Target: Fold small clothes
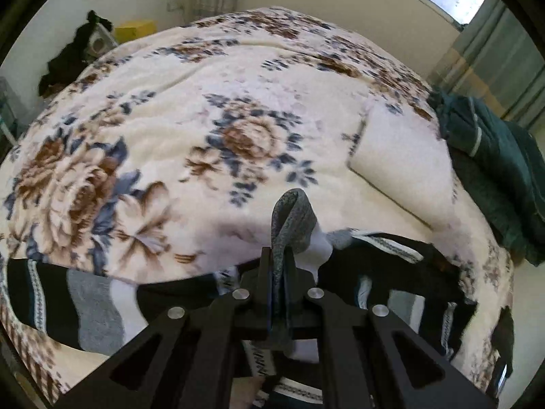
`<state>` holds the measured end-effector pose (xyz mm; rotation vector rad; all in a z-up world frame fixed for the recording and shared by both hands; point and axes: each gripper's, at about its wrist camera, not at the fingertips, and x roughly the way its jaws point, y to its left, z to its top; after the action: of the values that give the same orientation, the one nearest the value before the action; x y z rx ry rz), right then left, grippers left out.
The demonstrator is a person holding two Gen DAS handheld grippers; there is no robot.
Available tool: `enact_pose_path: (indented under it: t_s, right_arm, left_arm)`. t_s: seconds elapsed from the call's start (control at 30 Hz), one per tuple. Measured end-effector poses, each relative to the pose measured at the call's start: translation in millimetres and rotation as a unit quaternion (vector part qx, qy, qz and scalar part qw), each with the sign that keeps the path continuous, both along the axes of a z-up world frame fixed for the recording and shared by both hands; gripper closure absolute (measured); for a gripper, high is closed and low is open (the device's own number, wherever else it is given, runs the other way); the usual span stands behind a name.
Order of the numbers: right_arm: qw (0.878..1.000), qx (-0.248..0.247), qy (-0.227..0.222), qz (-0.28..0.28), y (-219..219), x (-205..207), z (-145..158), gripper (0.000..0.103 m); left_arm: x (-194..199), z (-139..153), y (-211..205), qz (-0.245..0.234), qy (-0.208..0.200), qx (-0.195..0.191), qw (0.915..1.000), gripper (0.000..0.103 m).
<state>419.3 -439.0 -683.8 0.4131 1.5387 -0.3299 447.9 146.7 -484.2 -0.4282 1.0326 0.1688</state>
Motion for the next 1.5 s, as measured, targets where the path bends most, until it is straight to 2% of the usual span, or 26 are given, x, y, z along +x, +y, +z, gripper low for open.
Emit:
enact_pose_path:
  t_s: [0.07,0.13,0.2,0.3,0.43,0.53,0.57,0.63,0.7,0.73,0.8,0.87,0.9,0.93,1.13,1.2,1.27,1.3,1.37,1.43,1.5]
  right_arm:
    - [0.998,-0.03,-0.011,-0.05,-24,-5,4,0.07]
    - [0.996,-0.048,-0.006,-0.071,-36,-10,3,0.07]
    - [0.996,-0.031,0.009,-0.082,-46,-13,-5,0.07]
    - [0.997,0.0,0.038,-0.074,-50,-13,-10,0.069]
    - [0.994,0.03,0.052,-0.096,-59,-19,4,0.06]
    - [0.991,0.061,0.011,-0.115,-61,-12,34,0.06]
    - [0.99,0.086,-0.018,-0.11,-57,-1,46,0.06]
    - [0.988,0.12,-0.047,-0.082,-45,28,57,0.06]
    - [0.988,0.133,-0.058,-0.054,-31,60,60,0.06]
    - [0.99,0.122,-0.06,-0.031,-18,83,59,0.06]
    - [0.996,0.071,-0.054,0.02,-5,126,47,0.06]
    - [0.998,0.042,-0.024,0.048,-1,155,26,0.06]
    - [0.998,0.046,-0.009,0.051,0,169,15,0.07]
    - [0.998,0.038,-0.002,0.045,-2,176,8,0.097]
    - [0.999,-0.02,-0.034,-0.019,-39,188,24,0.098]
    - [0.998,-0.024,-0.04,-0.041,-57,190,25,0.098]
    - [0.998,0.0,-0.046,-0.05,-69,190,21,0.097]
    - [0.998,0.019,-0.043,-0.053,-74,190,19,0.096]
    - [0.996,0.05,-0.036,-0.057,-79,181,20,0.083]
    - [0.994,0.067,-0.055,-0.061,-69,158,28,0.054]
    - [0.993,0.075,-0.071,-0.052,-64,139,48,0.042]
  left_arm:
    - [3,-6,-15,-0.023,0.004,-0.008,0.9997,0.099]
    - [5,-14,-31,-0.043,0.008,-0.005,0.999,0.1]
    - [6,-24,-42,-0.058,0.02,-0.005,0.9981,0.099]
    - [0,-34,-40,-0.05,0.036,-0.005,0.9981,0.098]
    - [-23,-53,-17,-0.025,0.066,-0.017,0.9973,0.097]
    - [-35,-64,-11,-0.021,0.082,-0.021,0.9962,0.097]
    - [-39,-67,-9,-0.021,0.085,-0.021,0.996,0.097]
    - [-43,-70,-9,-0.022,0.086,-0.019,0.9959,0.097]
    - [-45,-71,-9,-0.021,0.086,-0.019,0.9959,0.098]
    - [-46,-71,-9,-0.021,0.084,-0.019,0.996,0.098]
    - [-45,-69,-9,-0.02,0.079,-0.02,0.9965,0.098]
    - [-43,-66,-9,-0.021,0.074,-0.02,0.9968,0.098]
    - [-43,-64,-10,-0.024,0.069,-0.019,0.9971,0.098]
    - [-42,-62,-11,-0.027,0.065,-0.018,0.9973,0.098]
    - [-27,-61,-20,-0.047,0.043,-0.026,0.9976,0.099]
    - [-18,-66,-24,-0.058,0.039,-0.015,0.9975,0.099]
    - [-9,-74,-23,-0.061,0.047,-0.003,0.997,0.098]
    - [-7,-77,-21,-0.06,0.054,0.003,0.9968,0.098]
    - [-5,-80,-14,-0.052,0.071,0.01,0.9961,0.098]
    - [-12,-74,-4,-0.038,0.068,0.012,0.9969,0.098]
    - [-27,-65,10,-0.013,0.069,0.026,0.9972,0.091]
